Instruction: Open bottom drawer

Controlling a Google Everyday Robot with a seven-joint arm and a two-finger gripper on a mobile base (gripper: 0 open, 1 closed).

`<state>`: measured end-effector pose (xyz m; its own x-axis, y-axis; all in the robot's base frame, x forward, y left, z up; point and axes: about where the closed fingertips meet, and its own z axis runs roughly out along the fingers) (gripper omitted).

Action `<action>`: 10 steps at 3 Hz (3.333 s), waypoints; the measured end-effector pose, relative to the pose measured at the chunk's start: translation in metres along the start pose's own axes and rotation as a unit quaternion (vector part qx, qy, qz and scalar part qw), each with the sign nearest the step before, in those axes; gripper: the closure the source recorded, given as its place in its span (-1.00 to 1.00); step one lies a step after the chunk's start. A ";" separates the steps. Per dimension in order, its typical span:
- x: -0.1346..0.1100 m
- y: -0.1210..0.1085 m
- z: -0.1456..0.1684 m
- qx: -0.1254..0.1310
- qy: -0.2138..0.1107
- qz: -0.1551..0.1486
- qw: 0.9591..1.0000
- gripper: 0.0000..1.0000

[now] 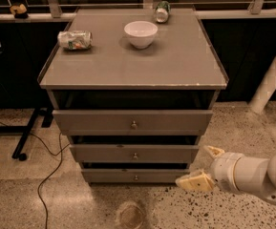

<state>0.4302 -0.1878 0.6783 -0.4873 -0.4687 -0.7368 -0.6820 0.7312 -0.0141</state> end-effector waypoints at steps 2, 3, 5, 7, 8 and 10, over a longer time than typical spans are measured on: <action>0.000 0.000 0.000 0.000 0.000 0.000 1.000 0.31; 0.000 0.000 0.000 0.000 0.000 0.000 1.000 0.77; 0.005 -0.002 0.007 0.013 -0.012 -0.004 1.000 1.00; 0.041 -0.020 0.078 0.054 -0.037 0.033 0.997 1.00; 0.065 -0.030 0.117 0.060 -0.027 0.062 0.996 1.00; 0.092 -0.034 0.153 0.051 -0.001 0.091 0.995 1.00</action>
Offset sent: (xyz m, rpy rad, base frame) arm 0.0000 0.0000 0.0000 0.0000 0.0000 0.0000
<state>0.4919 -0.1805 0.5076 -0.5962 -0.3231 -0.7350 -0.5243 0.8500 0.0516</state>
